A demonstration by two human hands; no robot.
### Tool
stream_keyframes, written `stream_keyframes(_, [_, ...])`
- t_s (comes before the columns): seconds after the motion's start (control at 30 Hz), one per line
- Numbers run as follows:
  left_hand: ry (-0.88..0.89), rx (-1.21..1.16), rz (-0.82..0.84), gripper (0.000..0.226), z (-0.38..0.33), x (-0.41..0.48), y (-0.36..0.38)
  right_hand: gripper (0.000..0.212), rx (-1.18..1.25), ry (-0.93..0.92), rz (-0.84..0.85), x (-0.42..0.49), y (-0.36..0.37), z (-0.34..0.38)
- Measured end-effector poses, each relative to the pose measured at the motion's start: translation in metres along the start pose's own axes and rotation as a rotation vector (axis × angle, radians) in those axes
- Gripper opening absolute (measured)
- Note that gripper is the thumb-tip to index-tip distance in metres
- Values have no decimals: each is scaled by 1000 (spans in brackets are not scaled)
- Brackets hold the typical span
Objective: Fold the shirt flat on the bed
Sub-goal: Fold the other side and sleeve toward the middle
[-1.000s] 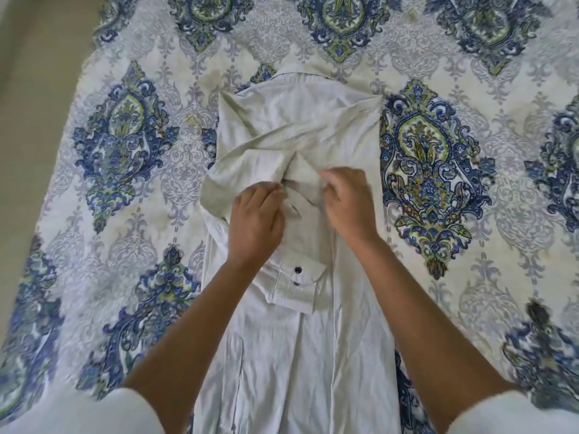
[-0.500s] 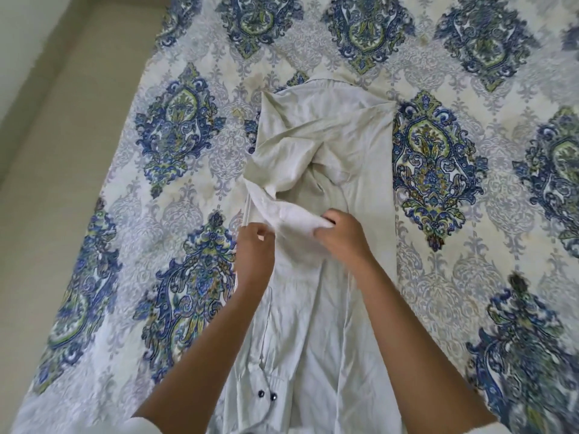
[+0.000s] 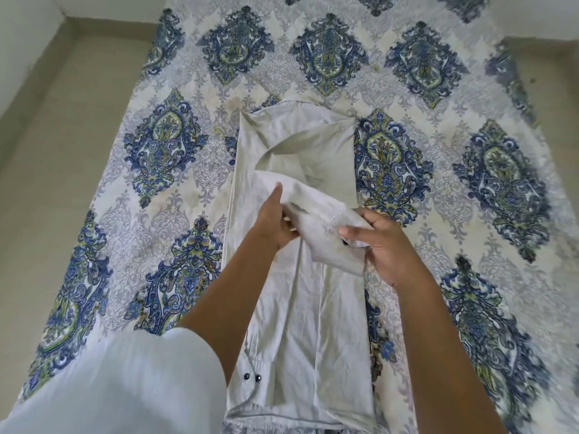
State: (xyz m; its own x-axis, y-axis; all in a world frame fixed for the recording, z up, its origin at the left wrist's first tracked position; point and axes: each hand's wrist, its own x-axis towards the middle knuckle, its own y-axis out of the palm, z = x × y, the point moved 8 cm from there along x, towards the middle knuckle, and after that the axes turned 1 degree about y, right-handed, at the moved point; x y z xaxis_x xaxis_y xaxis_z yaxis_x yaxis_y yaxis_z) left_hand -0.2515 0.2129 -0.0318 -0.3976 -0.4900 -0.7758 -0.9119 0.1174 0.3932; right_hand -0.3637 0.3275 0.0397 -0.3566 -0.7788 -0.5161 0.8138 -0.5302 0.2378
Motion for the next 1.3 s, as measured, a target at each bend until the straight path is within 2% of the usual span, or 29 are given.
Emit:
stream_keyframes(0.03, [2,147,-65,60,-2,-2,-3,28,-148,-59,-54,-1,-4,3])
stream_keyframes(0.1, [-24,366,-195,66,-3,-10,-15,28,-601,-255,-175,-1,-1,17])
stream_keyframes(0.17, [-107,381,-194,69,8,-23,-20,26,-1055,-435,-234,-9,21,22])
stream_keyframes(0.23, [-223,300,-59,58,25,-38,-20,27,-1272,-547,-136,-21,55,10])
stream_keyframes(0.3, [-271,269,39,38,40,-51,-24,30,-1361,-547,40,-33,84,-14])
stream_keyframes(0.33, [-265,249,32,29,45,-53,-34,32,-1383,-520,136,-37,96,-28])
stream_keyframes(0.4, [-227,238,-59,17,50,-53,-61,39,-1322,-402,311,-43,106,-52])
stream_keyframes(0.47, [-168,264,-137,10,47,-55,-85,47,-1080,-239,392,-46,104,-64])
stream_keyframes(0.57, [7,317,-165,13,19,-77,-100,36,-784,-108,299,-40,87,-63])
stream_keyframes(0.63, [203,383,-159,28,-11,-96,-94,28,-671,-57,191,-29,71,-60])
stream_keyframes(0.67, [302,523,-172,39,-25,-107,-85,24,-581,-27,135,-23,65,-58])
stream_keyframes(0.73, [458,989,-230,56,-41,-127,-56,21,-348,38,52,-12,54,-51])
stream_keyframes(0.83, [458,1763,-233,69,-7,-138,3,31,-110,129,27,-2,43,-43])
stream_keyframes(0.87, [459,1899,-186,71,15,-134,19,36,-59,183,24,-1,37,-44])
stream_keyframes(0.93, [443,2017,-99,73,59,-121,35,46,-31,300,-12,0,18,-55])
stream_keyframes(0.97, [410,2026,-57,73,79,-115,37,46,-47,343,-33,-2,7,-61])
stream_keyframes(1.03, [357,1975,53,69,111,-108,36,28,-109,378,-100,-4,-16,-75])
stream_keyframes(1.07, [375,1904,108,66,122,-109,35,22,-149,380,-159,-4,-29,-82])
stream_keyframes(1.13, [505,1648,156,61,127,-112,30,26,-136,400,-267,-8,-51,-99])
stream_keyframes(1.2, [571,1369,78,54,121,-106,9,23,33,451,-313,-13,-63,-121])
stream_keyframes(1.23, [540,1267,3,51,118,-100,-6,19,149,479,-330,-16,-65,-131])
stream_keyframes(1.3, [352,1054,-123,47,122,-81,-37,12,262,499,-348,-23,-70,-145])
